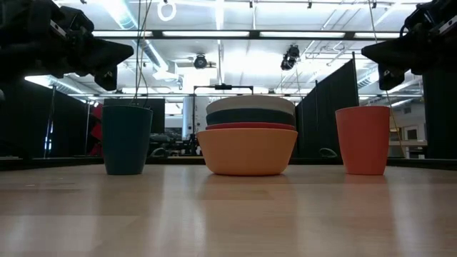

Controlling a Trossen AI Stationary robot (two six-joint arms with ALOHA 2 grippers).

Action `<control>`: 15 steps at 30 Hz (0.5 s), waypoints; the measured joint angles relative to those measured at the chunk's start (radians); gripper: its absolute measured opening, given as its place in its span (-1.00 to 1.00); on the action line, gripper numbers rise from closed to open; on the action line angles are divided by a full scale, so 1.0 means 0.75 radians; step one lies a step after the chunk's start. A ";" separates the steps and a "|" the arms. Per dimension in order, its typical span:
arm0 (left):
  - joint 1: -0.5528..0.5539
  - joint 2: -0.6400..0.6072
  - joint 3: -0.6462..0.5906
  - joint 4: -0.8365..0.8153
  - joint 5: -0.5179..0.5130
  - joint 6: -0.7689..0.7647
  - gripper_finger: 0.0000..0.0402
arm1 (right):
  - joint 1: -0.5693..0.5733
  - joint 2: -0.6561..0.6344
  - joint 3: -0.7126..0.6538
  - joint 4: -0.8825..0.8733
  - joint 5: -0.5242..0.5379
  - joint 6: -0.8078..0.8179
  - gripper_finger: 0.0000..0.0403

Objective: Nest bowls inside each other
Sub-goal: Return to Home Position

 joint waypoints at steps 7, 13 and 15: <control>0.000 0.000 0.000 0.000 0.000 0.000 -0.98 | 0.000 0.000 0.000 0.001 -0.001 0.001 -1.00; 0.000 0.000 -0.001 0.000 -0.001 -0.001 -0.97 | 0.000 0.000 0.000 0.001 -0.002 0.001 -1.00; 0.000 0.000 -0.001 0.000 -0.001 -0.001 -0.98 | 0.000 0.000 0.000 0.001 -0.002 0.001 -1.00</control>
